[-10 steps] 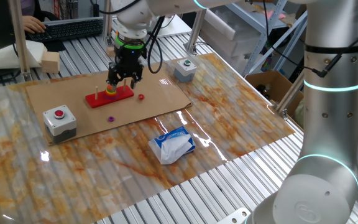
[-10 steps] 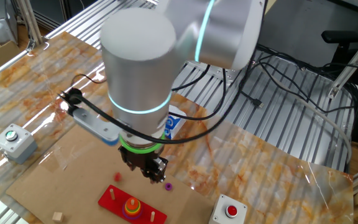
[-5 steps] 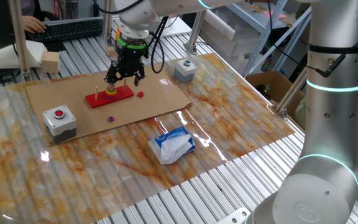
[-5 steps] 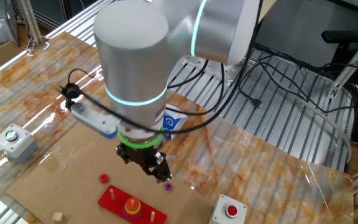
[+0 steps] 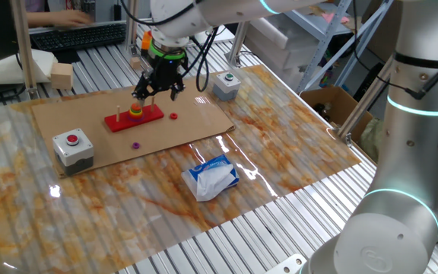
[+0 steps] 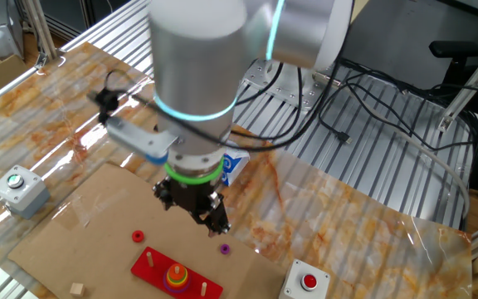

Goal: Take out one Hanoi block and throw it aside

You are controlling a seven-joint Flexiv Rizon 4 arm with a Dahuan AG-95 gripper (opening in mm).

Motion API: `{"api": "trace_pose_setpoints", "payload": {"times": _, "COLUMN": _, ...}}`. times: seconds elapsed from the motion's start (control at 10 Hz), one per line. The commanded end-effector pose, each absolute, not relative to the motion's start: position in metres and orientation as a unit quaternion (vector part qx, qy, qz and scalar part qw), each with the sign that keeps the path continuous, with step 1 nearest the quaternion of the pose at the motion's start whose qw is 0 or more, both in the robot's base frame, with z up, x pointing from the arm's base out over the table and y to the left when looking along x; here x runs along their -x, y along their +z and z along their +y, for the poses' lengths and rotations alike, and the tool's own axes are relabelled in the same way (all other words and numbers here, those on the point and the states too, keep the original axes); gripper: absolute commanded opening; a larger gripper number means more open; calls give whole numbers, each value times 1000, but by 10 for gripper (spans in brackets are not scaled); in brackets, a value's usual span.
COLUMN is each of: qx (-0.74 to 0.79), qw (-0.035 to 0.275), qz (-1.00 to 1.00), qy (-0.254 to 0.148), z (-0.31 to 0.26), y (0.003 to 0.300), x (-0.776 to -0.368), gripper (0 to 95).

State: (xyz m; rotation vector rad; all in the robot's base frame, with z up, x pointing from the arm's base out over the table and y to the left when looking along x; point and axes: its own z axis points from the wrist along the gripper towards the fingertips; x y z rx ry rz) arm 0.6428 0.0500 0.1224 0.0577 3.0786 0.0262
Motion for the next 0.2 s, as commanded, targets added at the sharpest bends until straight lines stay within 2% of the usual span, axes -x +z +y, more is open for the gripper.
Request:
{"api": "trace_pose_setpoints", "payload": {"times": 0.1, "qx": -29, "qw": 29, "qz": 999, "qy": 14, "z": 50, "y": 123, "x": -645, "gripper": 950}}
{"api": "trace_pose_setpoints", "payload": {"times": 0.2, "qx": -33, "qw": 29, "qz": 999, "qy": 14, "z": 50, "y": 123, "x": -645, "gripper": 950}}
